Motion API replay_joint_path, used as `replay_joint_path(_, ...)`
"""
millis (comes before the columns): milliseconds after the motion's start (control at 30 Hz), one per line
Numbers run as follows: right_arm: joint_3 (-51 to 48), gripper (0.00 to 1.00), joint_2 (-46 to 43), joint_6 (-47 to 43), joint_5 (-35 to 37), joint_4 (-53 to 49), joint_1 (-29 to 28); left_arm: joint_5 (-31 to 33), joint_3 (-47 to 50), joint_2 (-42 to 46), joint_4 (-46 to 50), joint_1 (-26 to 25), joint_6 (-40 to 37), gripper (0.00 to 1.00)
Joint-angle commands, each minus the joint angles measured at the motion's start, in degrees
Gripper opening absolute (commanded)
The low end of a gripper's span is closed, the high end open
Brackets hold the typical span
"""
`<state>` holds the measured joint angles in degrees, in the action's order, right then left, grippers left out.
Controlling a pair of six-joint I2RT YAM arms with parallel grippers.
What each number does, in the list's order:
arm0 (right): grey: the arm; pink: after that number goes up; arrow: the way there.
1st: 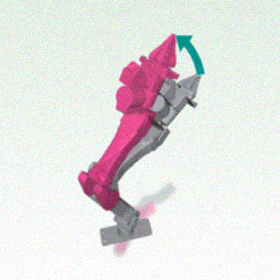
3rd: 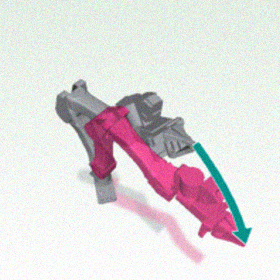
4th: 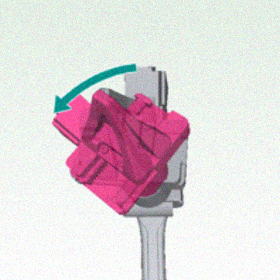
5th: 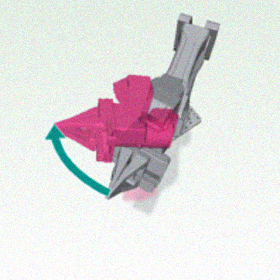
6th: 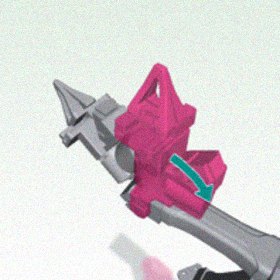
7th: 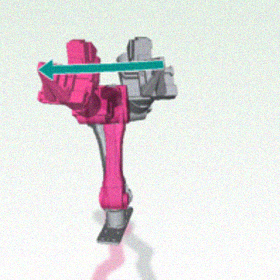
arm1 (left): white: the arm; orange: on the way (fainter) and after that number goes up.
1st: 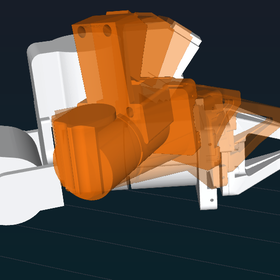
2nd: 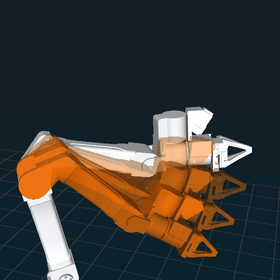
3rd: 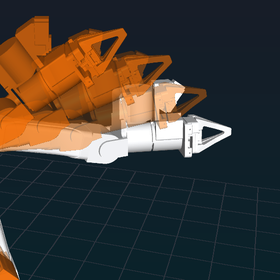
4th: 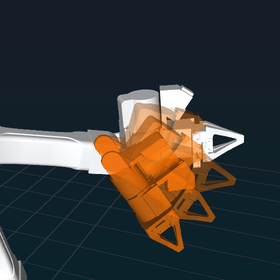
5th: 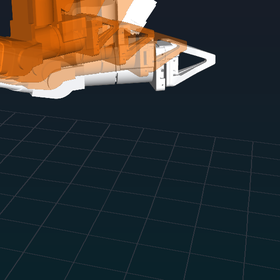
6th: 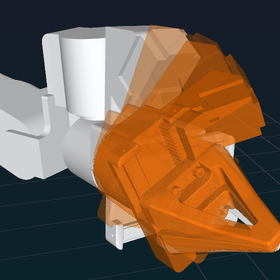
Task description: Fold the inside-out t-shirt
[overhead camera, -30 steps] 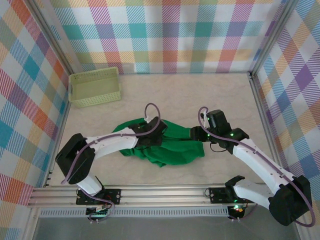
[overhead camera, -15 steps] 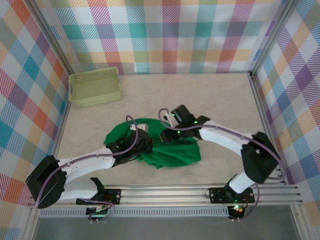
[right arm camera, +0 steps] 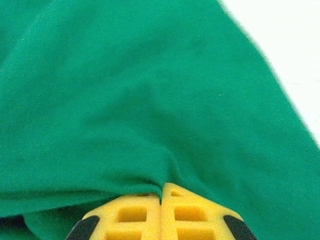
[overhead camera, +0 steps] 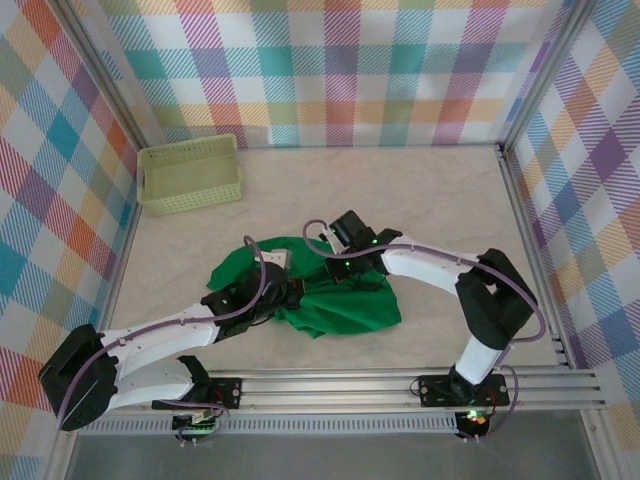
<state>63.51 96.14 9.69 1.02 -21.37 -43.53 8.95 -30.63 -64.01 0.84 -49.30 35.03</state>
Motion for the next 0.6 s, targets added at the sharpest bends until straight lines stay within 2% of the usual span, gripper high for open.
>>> replay_joint_path(0, 0.1, 0.0, -9.0, 1.1, 8.3, -2.2, 1.7, 0.1, -3.2, 0.9, 1.8, 0.8, -4.1, 0.01)
replay_joint_path(167, 0.4, 0.0, -21.1, 1.9, 12.0, -6.8, 3.0, -0.4, -12.4, 0.1, 6.0, 2.7, -10.1, 0.0)
replay_joint_path(333, 2.2, 0.0, -31.7, 3.3, 9.1, -12.9, 3.0, -4.5, -20.9, -0.7, 8.0, 3.4, -14.6, 0.0)
replay_joint_path(433, 1.4, 0.0, -34.6, 4.7, 5.9, -14.2, 3.0, -6.4, -20.5, -0.7, 7.2, 3.4, -14.5, 0.0)
replay_joint_path(567, -1.8, 0.0, -32.8, 6.4, 2.6, -12.8, 3.1, -5.7, -16.1, -2.2, 7.5, 3.4, -12.1, 0.0)
